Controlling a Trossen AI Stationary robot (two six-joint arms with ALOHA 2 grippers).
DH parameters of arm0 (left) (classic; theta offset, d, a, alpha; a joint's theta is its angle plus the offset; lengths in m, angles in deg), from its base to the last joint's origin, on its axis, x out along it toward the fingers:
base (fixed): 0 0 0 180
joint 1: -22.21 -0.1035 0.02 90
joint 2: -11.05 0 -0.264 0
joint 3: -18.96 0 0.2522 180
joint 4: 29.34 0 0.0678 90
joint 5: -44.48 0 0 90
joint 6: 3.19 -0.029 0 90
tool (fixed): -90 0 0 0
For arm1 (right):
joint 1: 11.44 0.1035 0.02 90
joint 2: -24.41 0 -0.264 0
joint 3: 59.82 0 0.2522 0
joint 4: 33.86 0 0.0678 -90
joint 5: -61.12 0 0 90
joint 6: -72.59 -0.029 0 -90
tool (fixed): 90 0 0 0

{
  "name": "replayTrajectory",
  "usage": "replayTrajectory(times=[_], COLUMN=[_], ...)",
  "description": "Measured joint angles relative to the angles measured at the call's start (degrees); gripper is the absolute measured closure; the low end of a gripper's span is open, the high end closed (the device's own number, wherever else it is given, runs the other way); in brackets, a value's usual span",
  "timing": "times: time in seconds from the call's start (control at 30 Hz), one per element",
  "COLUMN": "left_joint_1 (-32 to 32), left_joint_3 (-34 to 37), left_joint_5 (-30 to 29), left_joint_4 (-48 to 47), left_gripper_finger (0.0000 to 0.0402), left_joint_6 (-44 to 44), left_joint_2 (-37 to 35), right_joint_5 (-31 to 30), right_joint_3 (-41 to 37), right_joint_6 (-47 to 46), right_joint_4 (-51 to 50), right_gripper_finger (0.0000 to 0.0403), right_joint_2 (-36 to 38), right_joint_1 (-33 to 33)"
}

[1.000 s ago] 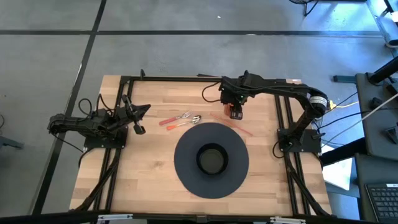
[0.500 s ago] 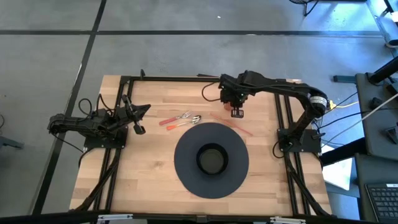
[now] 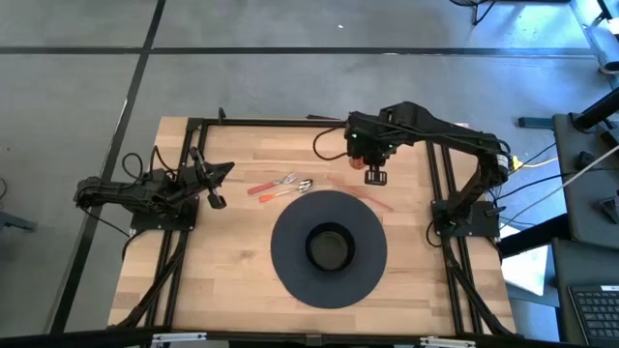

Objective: Pick & Place Utensil
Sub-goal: Put the orange cup on the black placemat to the top right of the black bowl

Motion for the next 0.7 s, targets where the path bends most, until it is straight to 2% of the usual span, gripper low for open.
replayTrajectory(times=[0.2,0.33,0.53,0.7], left_joint_1=[0.0,0.01,0.01,0.0], left_joint_3=[0.0,0.0,0.0,0.0], left_joint_5=[0.0,0.0,0.0,0.0], left_joint_4=[-0.02,-0.04,-0.22,-0.24], left_gripper_finger=[0.0398,0.0398,0.0398,0.0398], left_joint_6=[0.0,0.0,0.04,0.1], left_joint_2=[0.0,0.0,0.0,0.0], right_joint_5=[0.81,4.18,4.58,4.53], right_joint_3=[3.2,3.29,3.29,-0.5], right_joint_6=[-3.01,-3.42,-6.42,-8.61], right_joint_4=[-1.52,-1.6,-1.59,-1.54], right_gripper_finger=[0.039,0.0393,0.0392,0.0392], right_joint_2=[0.02,0.09,0.11,0.2], right_joint_1=[4.86,7.79,11.28,13.72])
